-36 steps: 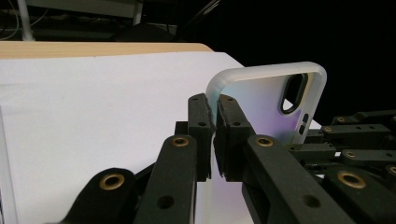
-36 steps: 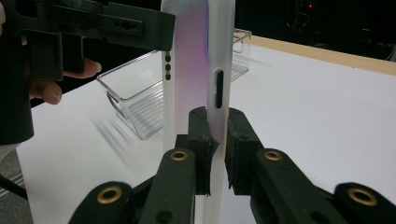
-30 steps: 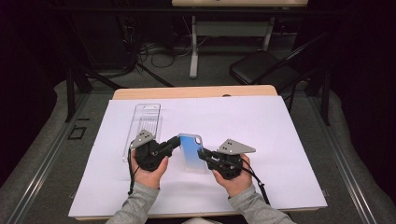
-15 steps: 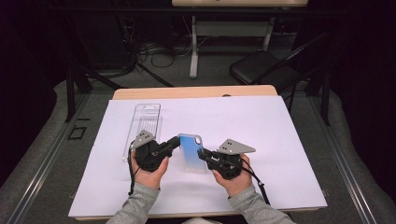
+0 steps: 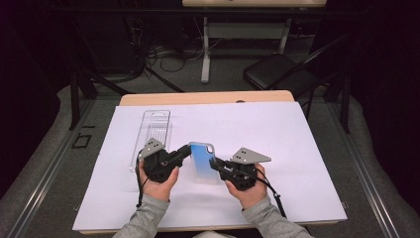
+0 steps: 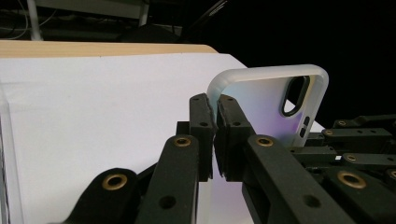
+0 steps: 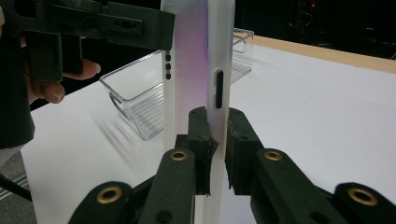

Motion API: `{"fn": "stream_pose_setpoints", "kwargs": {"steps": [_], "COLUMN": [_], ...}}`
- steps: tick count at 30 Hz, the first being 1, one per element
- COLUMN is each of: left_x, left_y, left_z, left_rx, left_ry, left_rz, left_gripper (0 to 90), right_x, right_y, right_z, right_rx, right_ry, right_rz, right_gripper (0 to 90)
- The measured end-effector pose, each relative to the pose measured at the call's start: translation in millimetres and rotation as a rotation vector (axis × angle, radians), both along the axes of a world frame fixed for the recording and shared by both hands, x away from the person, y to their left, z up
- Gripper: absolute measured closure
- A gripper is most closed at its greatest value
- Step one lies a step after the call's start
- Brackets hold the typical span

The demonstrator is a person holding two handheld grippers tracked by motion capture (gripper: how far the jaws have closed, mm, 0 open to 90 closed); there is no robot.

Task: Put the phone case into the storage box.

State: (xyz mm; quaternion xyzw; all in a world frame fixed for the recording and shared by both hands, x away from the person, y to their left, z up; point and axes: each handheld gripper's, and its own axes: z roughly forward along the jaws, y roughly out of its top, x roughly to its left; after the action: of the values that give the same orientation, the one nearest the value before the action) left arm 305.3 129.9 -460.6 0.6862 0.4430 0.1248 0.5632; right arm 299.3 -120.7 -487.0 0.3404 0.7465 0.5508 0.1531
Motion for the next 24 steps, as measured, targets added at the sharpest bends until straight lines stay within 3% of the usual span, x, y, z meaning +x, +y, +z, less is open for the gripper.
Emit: {"fn": "stream_pose_setpoints", "kwargs": {"steps": [9, 24], "left_x": [2.2, 6.7], "left_y": [1.4, 7.6], "left_z": [-0.8, 0.1], "left_rx": [-0.02, -0.038], "left_ry": [-0.007, -0.013], "left_rz": [-0.032, -0.113], "left_gripper": [84.4, 83.2], "right_x": [2.1, 7.5], "right_y": [-2.5, -9.6], "right_z": [0.2, 0.6], "right_rx": [0.02, 0.059], "right_ry": [0.013, 0.059], "right_rz": [0.001, 0.056], "right_gripper": [82.2, 82.2]}}
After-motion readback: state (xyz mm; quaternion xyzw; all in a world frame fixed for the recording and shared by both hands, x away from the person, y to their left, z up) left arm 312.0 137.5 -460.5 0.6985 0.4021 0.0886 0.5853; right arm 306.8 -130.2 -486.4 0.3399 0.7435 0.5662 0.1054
